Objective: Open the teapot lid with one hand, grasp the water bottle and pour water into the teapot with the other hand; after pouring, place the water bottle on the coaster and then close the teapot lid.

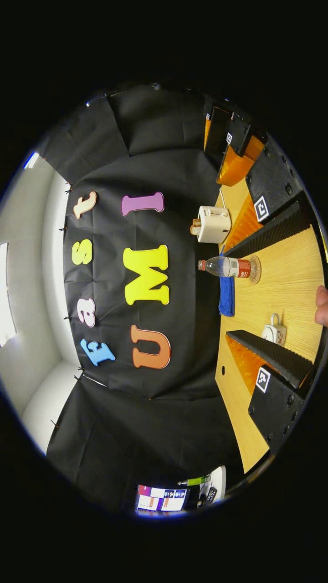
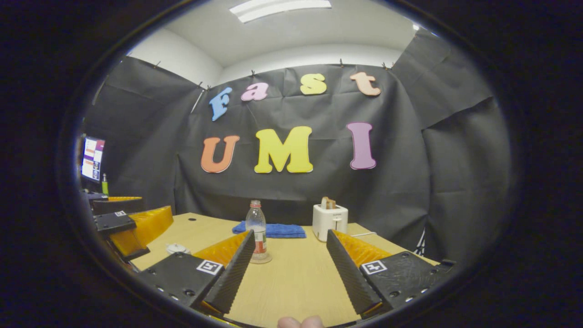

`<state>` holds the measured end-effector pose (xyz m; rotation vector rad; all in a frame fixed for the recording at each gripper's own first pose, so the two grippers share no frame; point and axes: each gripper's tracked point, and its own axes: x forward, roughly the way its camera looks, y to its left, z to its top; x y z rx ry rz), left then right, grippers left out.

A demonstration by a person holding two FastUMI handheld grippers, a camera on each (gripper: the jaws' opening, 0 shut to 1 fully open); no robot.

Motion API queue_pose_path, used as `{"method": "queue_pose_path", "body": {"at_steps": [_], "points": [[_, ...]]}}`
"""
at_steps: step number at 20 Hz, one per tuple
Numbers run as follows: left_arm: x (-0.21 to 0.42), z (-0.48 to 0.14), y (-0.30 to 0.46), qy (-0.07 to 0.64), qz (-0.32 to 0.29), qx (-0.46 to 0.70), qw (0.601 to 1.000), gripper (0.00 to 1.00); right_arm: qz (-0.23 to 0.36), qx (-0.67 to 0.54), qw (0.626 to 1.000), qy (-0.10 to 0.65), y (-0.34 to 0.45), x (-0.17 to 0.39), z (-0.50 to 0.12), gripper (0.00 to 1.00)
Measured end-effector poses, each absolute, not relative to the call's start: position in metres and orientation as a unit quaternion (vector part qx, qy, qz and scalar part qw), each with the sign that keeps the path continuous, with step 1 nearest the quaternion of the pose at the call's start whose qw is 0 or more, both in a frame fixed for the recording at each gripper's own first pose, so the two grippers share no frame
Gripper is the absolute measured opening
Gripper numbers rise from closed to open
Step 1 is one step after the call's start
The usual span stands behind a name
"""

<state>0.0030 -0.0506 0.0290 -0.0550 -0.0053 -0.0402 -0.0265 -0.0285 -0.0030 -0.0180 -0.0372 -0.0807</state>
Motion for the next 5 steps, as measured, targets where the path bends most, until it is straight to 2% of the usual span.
{"method": "queue_pose_path", "body": {"at_steps": [5], "points": [[0.0006,0.02,-0.0479,0.01,-0.012,-0.029,0.999,0.99,-0.054,-0.018,0.998,-0.021,-0.0356,-0.0319,-0.0051,0.94]]}}
